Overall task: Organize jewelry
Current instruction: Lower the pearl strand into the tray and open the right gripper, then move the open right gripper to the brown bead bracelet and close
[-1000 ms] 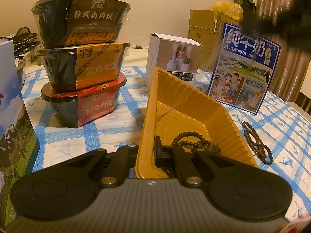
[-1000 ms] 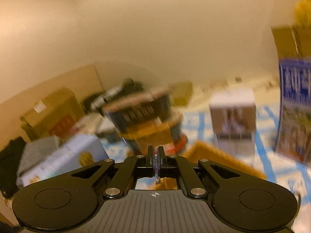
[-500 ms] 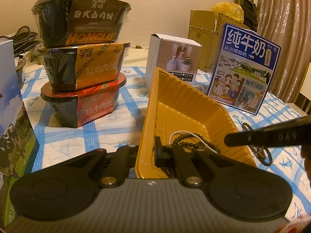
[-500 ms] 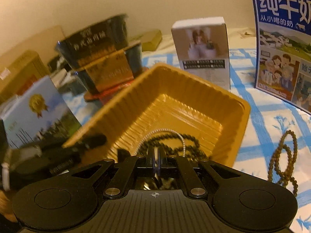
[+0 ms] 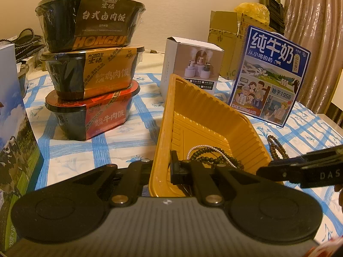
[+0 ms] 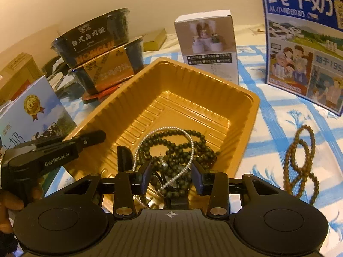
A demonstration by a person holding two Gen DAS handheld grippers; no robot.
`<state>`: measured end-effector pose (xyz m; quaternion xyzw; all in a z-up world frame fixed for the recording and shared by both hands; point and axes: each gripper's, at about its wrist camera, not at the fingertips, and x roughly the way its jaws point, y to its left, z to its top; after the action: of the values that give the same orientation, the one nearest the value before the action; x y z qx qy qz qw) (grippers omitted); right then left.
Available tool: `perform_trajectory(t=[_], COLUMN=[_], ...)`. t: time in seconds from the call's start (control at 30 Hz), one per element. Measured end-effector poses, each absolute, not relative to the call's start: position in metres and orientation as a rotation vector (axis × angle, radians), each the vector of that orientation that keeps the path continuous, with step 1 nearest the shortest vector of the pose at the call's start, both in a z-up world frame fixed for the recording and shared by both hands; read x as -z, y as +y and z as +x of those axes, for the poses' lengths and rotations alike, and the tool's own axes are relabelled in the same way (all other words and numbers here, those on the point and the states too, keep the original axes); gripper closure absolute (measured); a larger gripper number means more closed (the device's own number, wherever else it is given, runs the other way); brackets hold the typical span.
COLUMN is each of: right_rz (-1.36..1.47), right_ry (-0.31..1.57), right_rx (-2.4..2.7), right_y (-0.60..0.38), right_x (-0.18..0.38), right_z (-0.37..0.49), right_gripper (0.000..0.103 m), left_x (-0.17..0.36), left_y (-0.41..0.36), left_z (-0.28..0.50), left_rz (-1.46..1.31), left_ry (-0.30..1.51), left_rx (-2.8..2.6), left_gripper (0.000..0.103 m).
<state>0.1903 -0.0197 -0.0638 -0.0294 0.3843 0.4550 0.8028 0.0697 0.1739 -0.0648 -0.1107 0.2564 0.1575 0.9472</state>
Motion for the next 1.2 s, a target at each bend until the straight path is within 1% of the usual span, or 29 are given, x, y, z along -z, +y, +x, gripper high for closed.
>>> perform_trajectory(t=[0.23,0.47,0.83,1.2], right_rz=[-0.021,0.036,0.045,0.014], right_ry=[0.801,0.77,0.817,0.801], right_rx=[-0.951,-0.88,-0.655,-0.583], right_y=[-0.036,-0.076,-0.141,-0.147], right_x=[0.062,0.063,0.089,0.102], right_z=[0.184,0.176,0.197,0.222], right_gripper=[0.061,0.06,0.059,0.06], left_x=[0.065,0.065,0.065,0.065], left_y=[0.174,0.172,0.172,0.171], left_z=[0.07,0.07,0.07,0.069], left_rz=[-0.221,-0.215,-0.211,-0.205], left_ry=[0.522,0.524,0.527,0.528], left_rx=[-0.322,-0.325,-0.325,-0.323], left_gripper=[0.097,0.097,0.097,0.097])
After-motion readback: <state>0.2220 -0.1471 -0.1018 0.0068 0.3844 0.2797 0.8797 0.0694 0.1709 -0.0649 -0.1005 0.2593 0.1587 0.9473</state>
